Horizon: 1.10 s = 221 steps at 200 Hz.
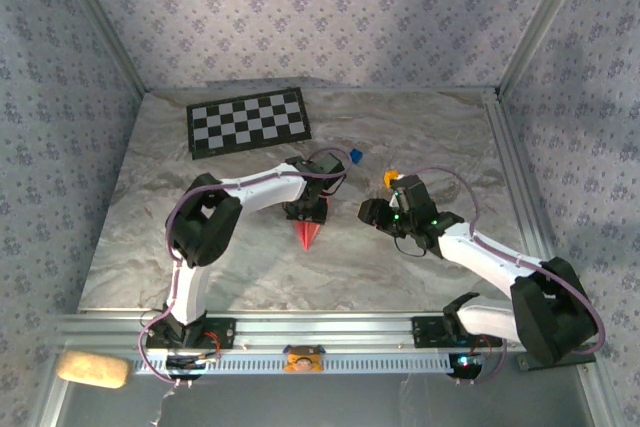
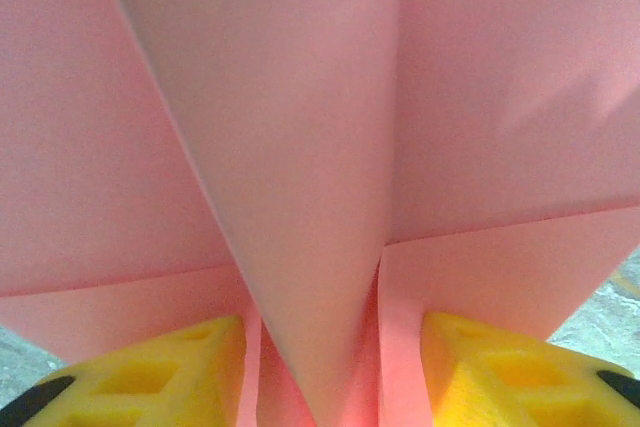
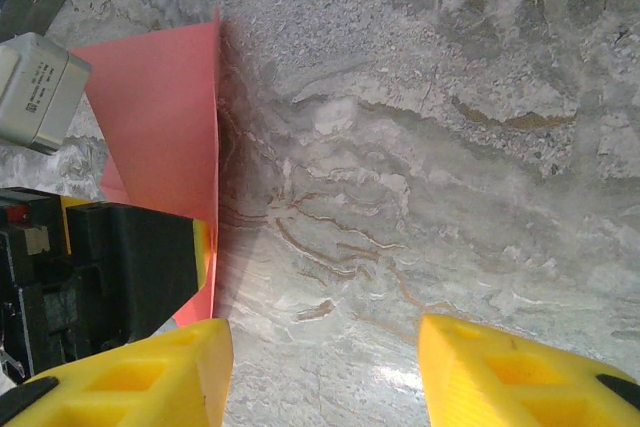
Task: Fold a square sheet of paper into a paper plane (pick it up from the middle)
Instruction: Move a paper plane to the center of the table, then reset both arms
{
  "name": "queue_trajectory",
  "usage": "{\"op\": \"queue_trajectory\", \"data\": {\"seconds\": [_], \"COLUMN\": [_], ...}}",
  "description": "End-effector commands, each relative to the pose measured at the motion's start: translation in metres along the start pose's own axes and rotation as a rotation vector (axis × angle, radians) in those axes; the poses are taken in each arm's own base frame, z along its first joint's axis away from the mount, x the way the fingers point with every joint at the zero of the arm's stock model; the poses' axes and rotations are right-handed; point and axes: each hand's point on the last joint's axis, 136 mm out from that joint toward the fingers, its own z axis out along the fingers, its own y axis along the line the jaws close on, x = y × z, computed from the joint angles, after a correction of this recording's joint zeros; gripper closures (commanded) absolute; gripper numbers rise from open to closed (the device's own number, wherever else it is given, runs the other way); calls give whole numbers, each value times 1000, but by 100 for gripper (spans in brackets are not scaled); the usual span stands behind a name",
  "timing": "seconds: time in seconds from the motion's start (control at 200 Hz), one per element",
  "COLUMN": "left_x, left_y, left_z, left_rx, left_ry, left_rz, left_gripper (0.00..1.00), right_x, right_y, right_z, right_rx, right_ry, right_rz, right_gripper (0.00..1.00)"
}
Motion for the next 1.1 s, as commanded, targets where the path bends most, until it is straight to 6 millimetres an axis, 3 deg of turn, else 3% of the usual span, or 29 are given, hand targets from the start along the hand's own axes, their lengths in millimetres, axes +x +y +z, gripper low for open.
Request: {"op": "queue_trajectory", "data": {"seconds": [0.0, 0.155, 0.275, 0.465, 0.55, 0.58, 0.595, 0.62, 0.73, 0.82, 0.93, 1.099], "left_x": [-3, -8, -18, -37, -45, -46, -47, -48, -51, -52, -51, -56], "left_y": [4, 5, 6, 38, 68, 82, 89, 103, 165, 216, 262, 302], "left_z": [-20, -38, -70, -128, -148, -153, -154, -157, -154, -149, -136, -110], "left_rx": [5, 31, 86, 65, 22, 2, -10, -25, -101, -222, -358, -331], "left_ry": [-24, -73, -175, -436, -570, -610, -627, -653, -714, -740, -756, -817], "left_rz": [-5, -22, -26, -44, -79, -102, -111, -132, -234, -285, -303, -357], "left_gripper": [49, 45, 32, 15, 1, 0, 0, 0, 0, 0, 0, 0], "right_x": [-4, -6, -15, -54, -84, -93, -98, -107, -137, -154, -168, -170], "right_y": [0, -2, -5, -17, -36, -45, -50, -59, -97, -123, -153, -147], "right_z": [-5, -8, -18, -58, -86, -95, -99, -107, -124, -117, -98, -64], "right_rx": [14, 33, 80, 234, 410, 482, 516, 586, 795, 826, 781, 628], "right_ry": [-17, -25, -52, -204, -341, -382, -401, -449, -567, -576, -564, -591], "right_rz": [0, -17, -71, -201, -236, -257, -271, -287, -353, -394, -390, -583], "right_gripper": [47, 47, 46, 31, 23, 19, 16, 2, 0, 0, 1, 0]}}
